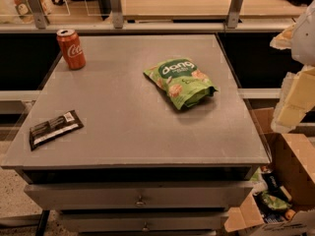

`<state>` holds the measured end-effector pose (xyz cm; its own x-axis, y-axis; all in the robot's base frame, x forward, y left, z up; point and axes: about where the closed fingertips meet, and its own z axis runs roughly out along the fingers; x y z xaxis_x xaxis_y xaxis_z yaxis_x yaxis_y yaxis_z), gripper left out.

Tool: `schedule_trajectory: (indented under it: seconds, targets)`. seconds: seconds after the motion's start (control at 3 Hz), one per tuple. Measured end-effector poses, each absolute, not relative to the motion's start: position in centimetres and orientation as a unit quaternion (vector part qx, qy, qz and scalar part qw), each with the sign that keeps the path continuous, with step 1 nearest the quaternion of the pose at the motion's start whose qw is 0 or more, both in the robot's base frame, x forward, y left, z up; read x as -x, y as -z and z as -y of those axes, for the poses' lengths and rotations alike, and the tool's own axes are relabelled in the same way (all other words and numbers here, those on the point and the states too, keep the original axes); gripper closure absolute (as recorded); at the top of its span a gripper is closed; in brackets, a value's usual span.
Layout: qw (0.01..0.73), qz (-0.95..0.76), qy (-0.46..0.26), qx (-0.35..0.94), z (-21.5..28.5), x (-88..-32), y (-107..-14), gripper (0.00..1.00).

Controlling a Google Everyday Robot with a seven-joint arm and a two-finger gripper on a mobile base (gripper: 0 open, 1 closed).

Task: Move green rice chip bag near coke can

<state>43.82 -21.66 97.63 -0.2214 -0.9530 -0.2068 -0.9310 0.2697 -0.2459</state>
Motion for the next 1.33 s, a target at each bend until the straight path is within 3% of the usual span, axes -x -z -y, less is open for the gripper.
schedule_trajectory:
  seconds: [1.33]
  targets:
    - [0.213, -0.754, 0.034, 0.620, 17.3, -49.1, -90.5, 0.00]
